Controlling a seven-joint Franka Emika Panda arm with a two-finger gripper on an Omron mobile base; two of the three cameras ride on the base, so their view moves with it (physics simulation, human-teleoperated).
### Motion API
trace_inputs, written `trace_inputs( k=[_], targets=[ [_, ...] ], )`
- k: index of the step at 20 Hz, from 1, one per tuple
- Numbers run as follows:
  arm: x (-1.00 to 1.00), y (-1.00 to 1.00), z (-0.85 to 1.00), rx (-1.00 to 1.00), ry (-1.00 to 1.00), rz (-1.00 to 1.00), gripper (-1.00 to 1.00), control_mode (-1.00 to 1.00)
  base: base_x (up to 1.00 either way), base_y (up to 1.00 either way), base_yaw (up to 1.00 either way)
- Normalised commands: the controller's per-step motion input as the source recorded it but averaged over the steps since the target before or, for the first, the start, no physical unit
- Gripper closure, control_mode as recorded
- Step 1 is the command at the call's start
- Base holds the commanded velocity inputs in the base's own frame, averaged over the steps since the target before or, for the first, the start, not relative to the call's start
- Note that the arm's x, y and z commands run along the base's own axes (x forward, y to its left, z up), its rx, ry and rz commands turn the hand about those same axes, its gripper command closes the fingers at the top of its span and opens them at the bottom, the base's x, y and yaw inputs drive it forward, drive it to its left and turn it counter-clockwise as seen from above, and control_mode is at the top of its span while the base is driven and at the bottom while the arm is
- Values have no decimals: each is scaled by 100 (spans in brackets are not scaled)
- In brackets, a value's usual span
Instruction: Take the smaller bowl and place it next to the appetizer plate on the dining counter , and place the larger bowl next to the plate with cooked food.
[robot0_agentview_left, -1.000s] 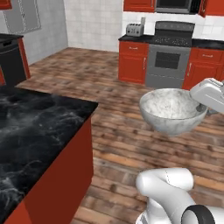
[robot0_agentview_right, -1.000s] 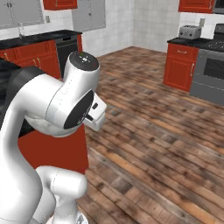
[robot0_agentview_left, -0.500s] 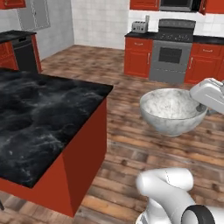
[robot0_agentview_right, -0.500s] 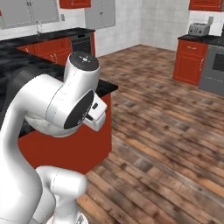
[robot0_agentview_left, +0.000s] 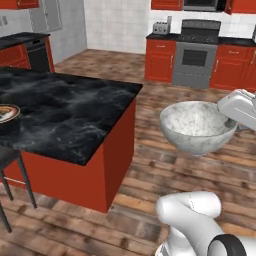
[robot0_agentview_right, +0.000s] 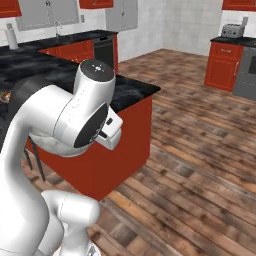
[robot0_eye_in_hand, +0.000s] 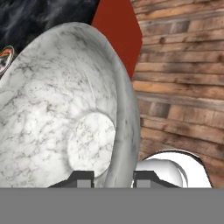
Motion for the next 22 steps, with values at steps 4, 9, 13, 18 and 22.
trace_inputs(
  k=[4, 9, 13, 18, 22],
  targets=[
    [0, 0, 0, 0, 0, 0, 100, 100, -46, 100, -15],
    [0, 0, 0, 0, 0, 0, 100, 100, 19, 100, -32],
    [0, 0, 0, 0, 0, 0, 100, 100, 53, 100, -42],
    [0, 0, 0, 0, 0, 0, 100, 100, 18, 100, -33],
    [0, 0, 0, 0, 0, 0, 100, 100, -25, 100, -9]
  ],
)
